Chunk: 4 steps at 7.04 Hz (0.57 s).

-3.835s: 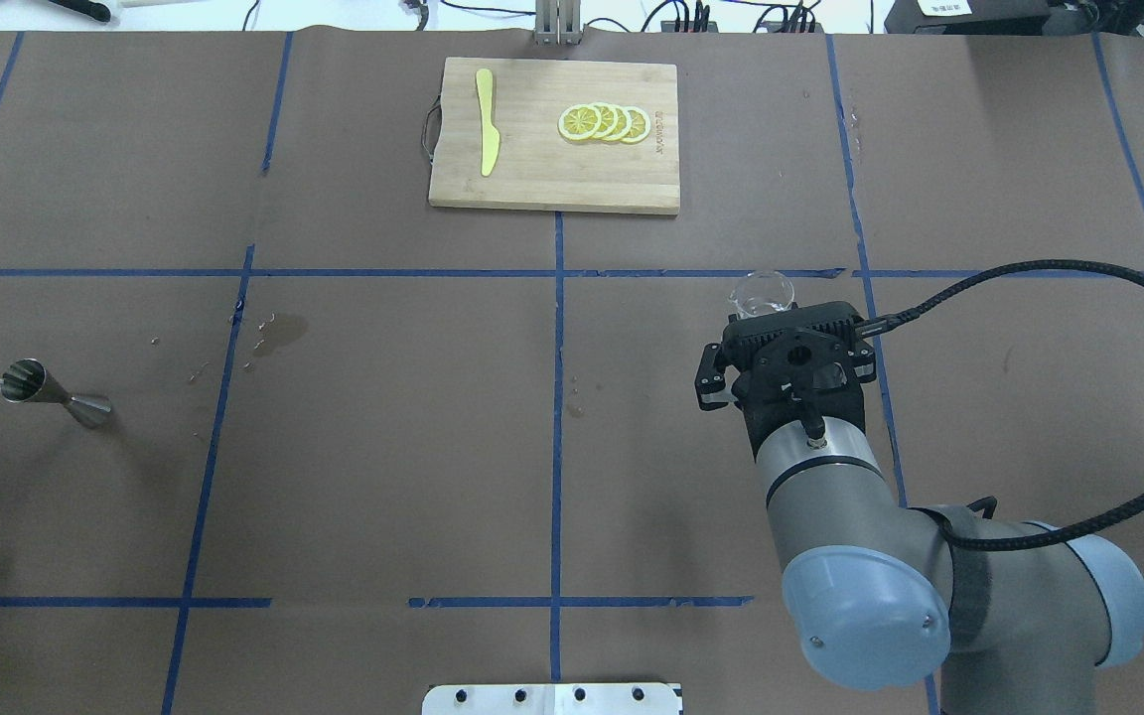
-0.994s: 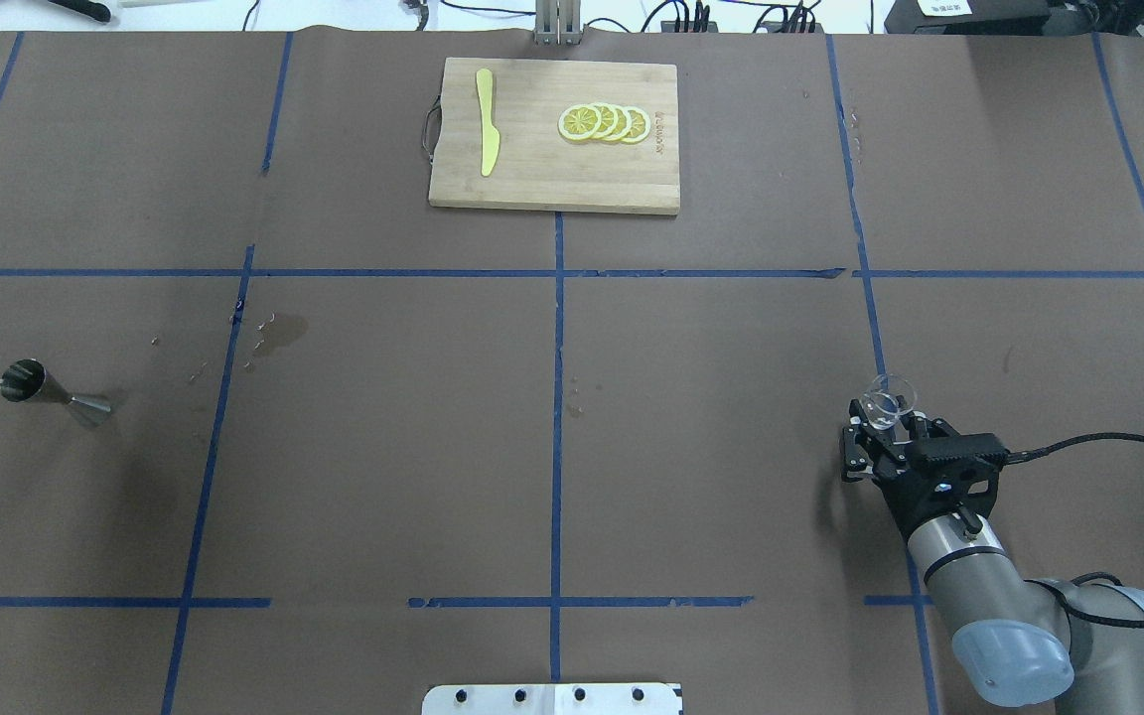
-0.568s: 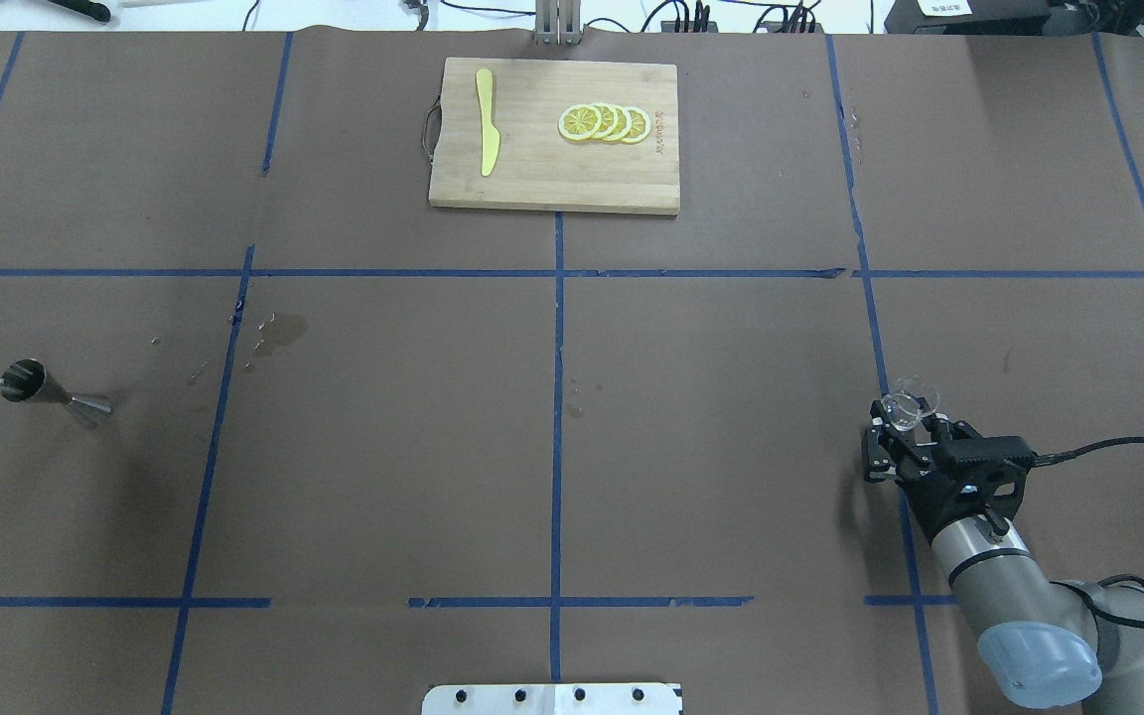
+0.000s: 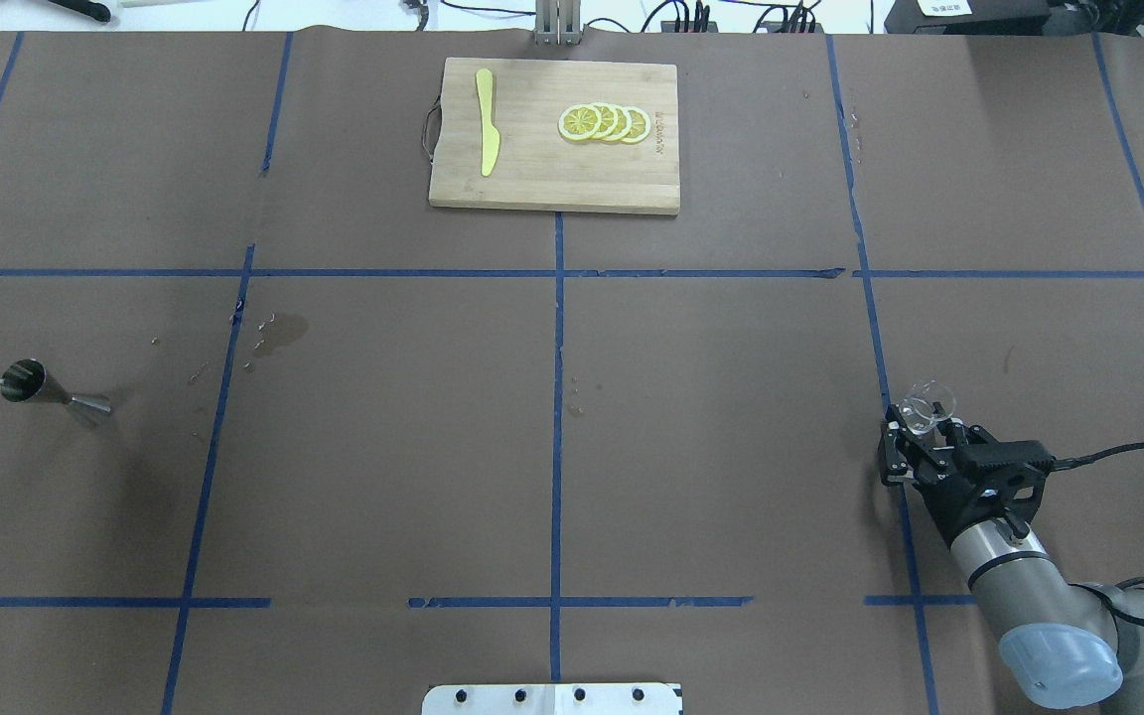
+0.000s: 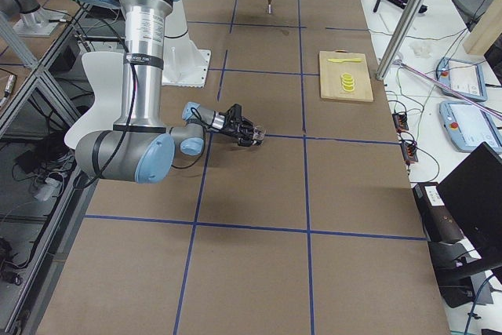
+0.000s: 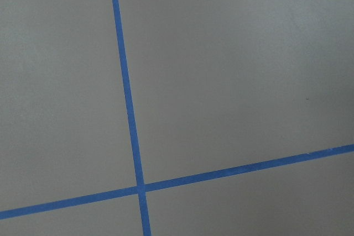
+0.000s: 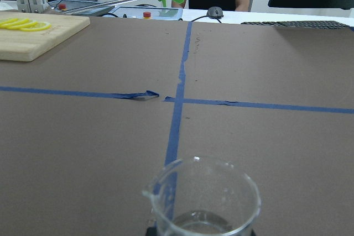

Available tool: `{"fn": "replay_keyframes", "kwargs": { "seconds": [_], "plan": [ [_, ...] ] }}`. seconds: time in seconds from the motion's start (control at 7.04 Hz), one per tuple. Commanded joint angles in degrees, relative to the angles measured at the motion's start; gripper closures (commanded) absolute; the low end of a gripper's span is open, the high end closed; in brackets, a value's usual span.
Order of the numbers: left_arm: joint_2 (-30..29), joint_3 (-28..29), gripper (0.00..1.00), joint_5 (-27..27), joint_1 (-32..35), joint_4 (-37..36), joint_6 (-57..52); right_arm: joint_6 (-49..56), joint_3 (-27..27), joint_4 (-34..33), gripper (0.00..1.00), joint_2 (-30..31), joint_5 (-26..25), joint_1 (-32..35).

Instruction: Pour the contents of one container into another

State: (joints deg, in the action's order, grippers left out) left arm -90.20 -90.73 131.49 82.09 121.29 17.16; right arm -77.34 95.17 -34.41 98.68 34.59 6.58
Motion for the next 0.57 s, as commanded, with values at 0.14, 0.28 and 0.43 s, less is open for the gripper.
{"fn": "replay_keyframes", "kwargs": {
  "seconds": [0.14,0.28,0.43],
  "plan": [
    [0.02,-0.06,0.00,0.00,0.00,0.00,-0.02,0.00,-0.15,1.44,0.01,0.03,-0.39,-0.08],
    [0.02,-0.06,0.00,0.00,0.00,0.00,-0.02,0.00,-0.16,2.67,0.00,0.03,-0.31,-0.16],
    [0.02,-0.06,0.00,0.00,0.00,0.00,-0.02,0.00,-0.16,2.68,0.00,0.03,-0.31,-0.25]
  ]
}}
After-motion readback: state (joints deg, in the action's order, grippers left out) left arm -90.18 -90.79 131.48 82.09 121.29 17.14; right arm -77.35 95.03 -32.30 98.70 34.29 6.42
